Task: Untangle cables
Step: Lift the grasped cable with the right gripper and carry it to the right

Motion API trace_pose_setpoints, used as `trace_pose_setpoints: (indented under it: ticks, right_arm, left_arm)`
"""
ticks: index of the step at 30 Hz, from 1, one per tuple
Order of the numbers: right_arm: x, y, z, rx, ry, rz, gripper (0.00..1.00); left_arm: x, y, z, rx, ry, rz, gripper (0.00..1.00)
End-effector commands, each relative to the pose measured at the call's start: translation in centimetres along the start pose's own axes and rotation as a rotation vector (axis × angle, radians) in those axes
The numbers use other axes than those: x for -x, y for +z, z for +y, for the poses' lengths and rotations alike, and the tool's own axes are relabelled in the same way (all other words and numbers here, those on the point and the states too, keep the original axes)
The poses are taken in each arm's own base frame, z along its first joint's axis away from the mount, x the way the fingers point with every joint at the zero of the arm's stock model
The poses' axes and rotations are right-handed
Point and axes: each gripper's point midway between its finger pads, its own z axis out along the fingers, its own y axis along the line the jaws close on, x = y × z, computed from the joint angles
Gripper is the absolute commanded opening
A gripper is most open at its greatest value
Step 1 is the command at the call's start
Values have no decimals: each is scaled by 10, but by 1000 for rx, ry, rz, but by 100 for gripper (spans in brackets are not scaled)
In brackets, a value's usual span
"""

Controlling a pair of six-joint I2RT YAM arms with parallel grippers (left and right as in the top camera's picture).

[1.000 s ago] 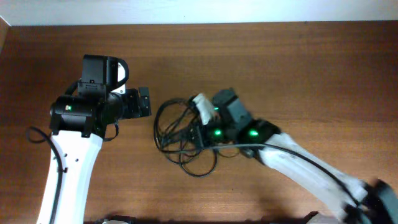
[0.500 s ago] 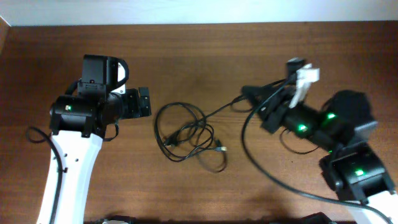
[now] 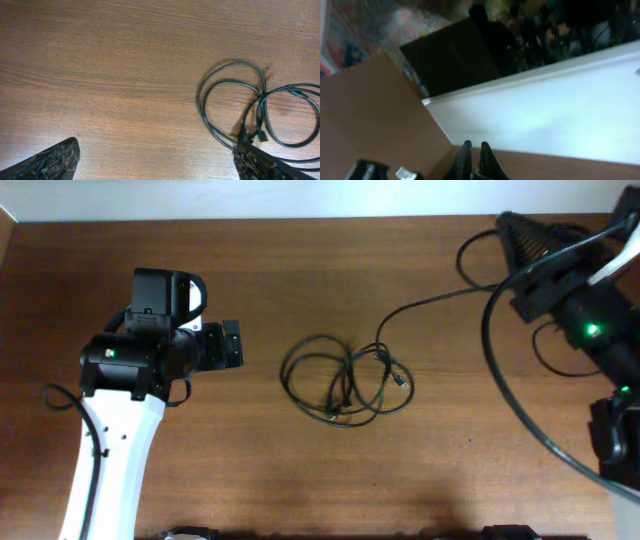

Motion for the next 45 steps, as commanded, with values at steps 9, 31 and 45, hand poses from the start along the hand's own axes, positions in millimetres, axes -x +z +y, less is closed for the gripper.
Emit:
trace_pose_setpoints:
  ticks: [9, 31, 45]
  right_arm:
    - [51, 12, -96, -334, 70, -187, 4]
    - [2, 85, -46, -170, 465, -150, 4]
    - [-50, 120, -17, -112, 462, -4, 4]
  left_arm:
    - [1, 2, 2, 11, -1, 1, 99]
    - [1, 2, 2, 11, -1, 1, 99]
    - [1, 2, 2, 11, -1, 1, 99]
